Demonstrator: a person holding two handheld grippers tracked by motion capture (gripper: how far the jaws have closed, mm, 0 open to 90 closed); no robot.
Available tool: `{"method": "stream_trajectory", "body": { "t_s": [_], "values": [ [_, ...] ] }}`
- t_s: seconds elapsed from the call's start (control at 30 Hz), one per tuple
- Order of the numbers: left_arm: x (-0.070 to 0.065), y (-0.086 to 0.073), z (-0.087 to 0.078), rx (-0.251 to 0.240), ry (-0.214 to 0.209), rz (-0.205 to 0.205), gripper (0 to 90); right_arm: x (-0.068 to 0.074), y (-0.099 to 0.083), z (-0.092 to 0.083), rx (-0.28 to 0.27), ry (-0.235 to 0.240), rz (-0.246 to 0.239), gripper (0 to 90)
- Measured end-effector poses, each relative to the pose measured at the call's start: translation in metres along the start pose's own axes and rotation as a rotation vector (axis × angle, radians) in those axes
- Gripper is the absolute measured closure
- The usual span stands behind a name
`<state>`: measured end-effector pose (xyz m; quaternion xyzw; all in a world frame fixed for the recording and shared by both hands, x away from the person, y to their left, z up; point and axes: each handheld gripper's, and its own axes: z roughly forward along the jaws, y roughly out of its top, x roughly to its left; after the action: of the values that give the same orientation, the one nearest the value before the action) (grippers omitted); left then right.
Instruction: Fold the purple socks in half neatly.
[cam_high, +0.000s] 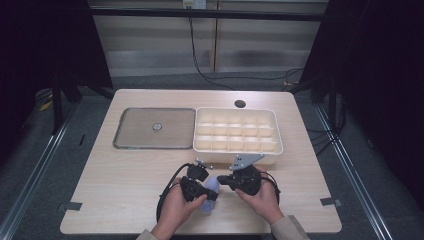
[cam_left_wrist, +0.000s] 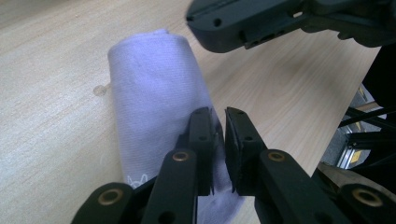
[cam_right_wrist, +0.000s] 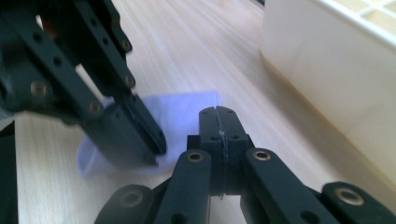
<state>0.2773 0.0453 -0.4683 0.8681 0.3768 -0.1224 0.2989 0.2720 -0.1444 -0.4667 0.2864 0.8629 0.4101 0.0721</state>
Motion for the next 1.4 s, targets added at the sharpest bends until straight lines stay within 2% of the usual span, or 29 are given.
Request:
{"method": "stream_trajectory", "body": {
  "t_s": [0.13,0.23,0.4,0.43,0.57,0.67,0.77,1.03,1.1,1.17,1.27,1.33,1.4],
  "values": [
    [0.0,-0.001,0.0,-0.003,-0.003,0.004,81.1,0.003,0.01,0.005,0.009,0.012,-0.027,90.0],
    [0.0,-0.002,0.0,-0.009,-0.002,0.001,81.1,0.005,0.014,0.014,0.038,0.031,-0.053,90.0],
    [-0.001,-0.003,0.0,-0.022,-0.006,-0.016,81.0,0.006,0.013,0.026,0.055,0.05,-0.034,90.0],
    [0.0,-0.003,-0.001,-0.012,-0.007,0.001,80.6,0.006,0.012,0.028,0.061,0.055,-0.028,90.0],
    [0.0,-0.003,-0.004,-0.002,-0.008,0.004,78.7,0.005,0.011,0.032,0.084,0.053,-0.047,90.0],
    [0.001,-0.003,-0.007,0.006,-0.011,0.017,76.9,0.005,0.01,0.034,0.081,0.06,-0.031,90.0],
    [0.0,-0.002,-0.012,0.0,-0.02,0.011,75.6,0.005,0.009,0.033,0.071,0.058,-0.033,90.0],
    [0.005,-0.002,-0.032,-0.041,-0.001,-0.002,74.9,0.005,0.01,0.033,0.078,0.052,-0.04,90.0],
    [0.008,-0.003,-0.036,-0.043,0.019,0.001,75.1,0.005,0.01,0.033,0.078,0.053,-0.034,90.0],
    [0.009,-0.004,-0.036,-0.033,0.03,-0.002,76.0,0.005,0.009,0.033,0.074,0.057,-0.031,90.0],
    [0.013,-0.008,-0.03,-0.001,0.027,0.008,76.2,0.005,0.009,0.034,0.075,0.06,-0.029,90.0],
    [0.014,-0.009,-0.027,0.005,0.024,0.008,76.6,0.005,0.01,0.034,0.078,0.063,-0.03,90.0],
    [0.014,-0.01,-0.025,0.011,0.041,0.01,77.1,0.005,0.01,0.035,0.08,0.059,-0.034,90.0]
  ]
}}
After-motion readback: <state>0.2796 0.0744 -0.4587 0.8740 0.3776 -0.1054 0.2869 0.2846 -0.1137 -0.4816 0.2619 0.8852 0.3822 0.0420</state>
